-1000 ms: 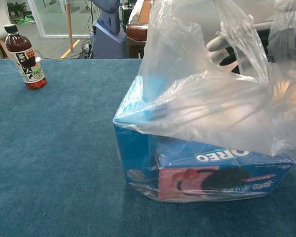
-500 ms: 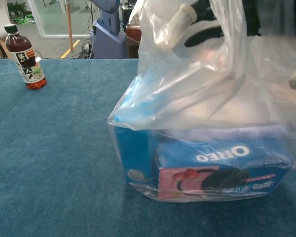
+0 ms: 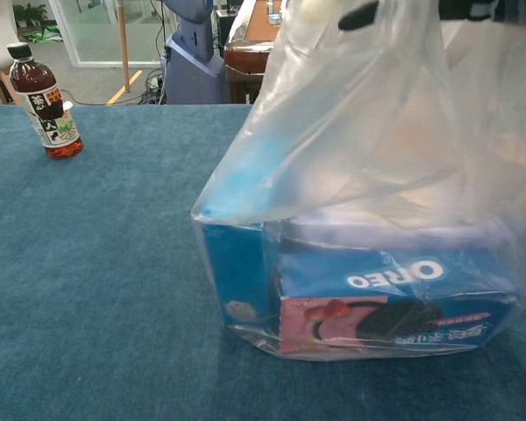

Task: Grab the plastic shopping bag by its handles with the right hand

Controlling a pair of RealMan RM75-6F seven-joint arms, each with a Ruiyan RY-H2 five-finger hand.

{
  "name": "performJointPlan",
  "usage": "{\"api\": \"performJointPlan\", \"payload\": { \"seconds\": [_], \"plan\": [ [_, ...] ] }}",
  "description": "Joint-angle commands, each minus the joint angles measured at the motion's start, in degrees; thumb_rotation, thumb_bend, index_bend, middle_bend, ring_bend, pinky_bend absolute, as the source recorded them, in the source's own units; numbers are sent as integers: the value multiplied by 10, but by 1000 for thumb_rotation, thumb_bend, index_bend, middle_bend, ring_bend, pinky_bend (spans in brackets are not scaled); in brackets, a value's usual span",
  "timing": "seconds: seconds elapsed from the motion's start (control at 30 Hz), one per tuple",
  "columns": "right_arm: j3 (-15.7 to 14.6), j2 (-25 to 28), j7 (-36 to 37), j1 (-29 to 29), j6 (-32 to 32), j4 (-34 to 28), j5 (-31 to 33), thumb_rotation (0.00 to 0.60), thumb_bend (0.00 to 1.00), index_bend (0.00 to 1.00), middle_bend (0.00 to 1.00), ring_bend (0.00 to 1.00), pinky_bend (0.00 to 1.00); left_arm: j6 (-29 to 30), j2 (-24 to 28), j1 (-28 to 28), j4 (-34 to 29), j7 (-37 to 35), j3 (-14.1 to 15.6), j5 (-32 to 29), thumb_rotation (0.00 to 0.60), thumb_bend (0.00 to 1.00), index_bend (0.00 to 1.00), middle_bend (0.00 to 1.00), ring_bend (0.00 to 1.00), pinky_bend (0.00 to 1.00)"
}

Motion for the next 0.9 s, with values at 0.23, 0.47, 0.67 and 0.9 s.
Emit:
{"api": "performJointPlan", "payload": {
  "seconds": [0.23, 0.47, 0.67, 0.9],
  "plan": [
    [-14, 18, 15, 35, -50, -33, 4, 600, 0, 7, 192, 71, 113, 3, 3, 0, -6, 2, 0, 3, 600, 227, 73, 68, 114, 0],
    [-3, -2, 117, 49, 14, -26, -10, 600, 0, 35, 185, 71, 113, 9, 5, 6, -8, 0, 1, 4, 600, 227, 73, 68, 114, 0],
    [14, -32, 162, 38, 56, -19, 25, 600, 0, 73, 263, 86, 113, 12, 6, 7, -8, 0, 2, 8, 600, 227, 73, 68, 114, 0],
    [24, -32, 193, 21, 83, -6, 58, 600, 0, 115, 285, 110, 114, 11, 7, 10, -8, 0, 3, 4, 600, 227, 73, 68, 114, 0]
  ]
}}
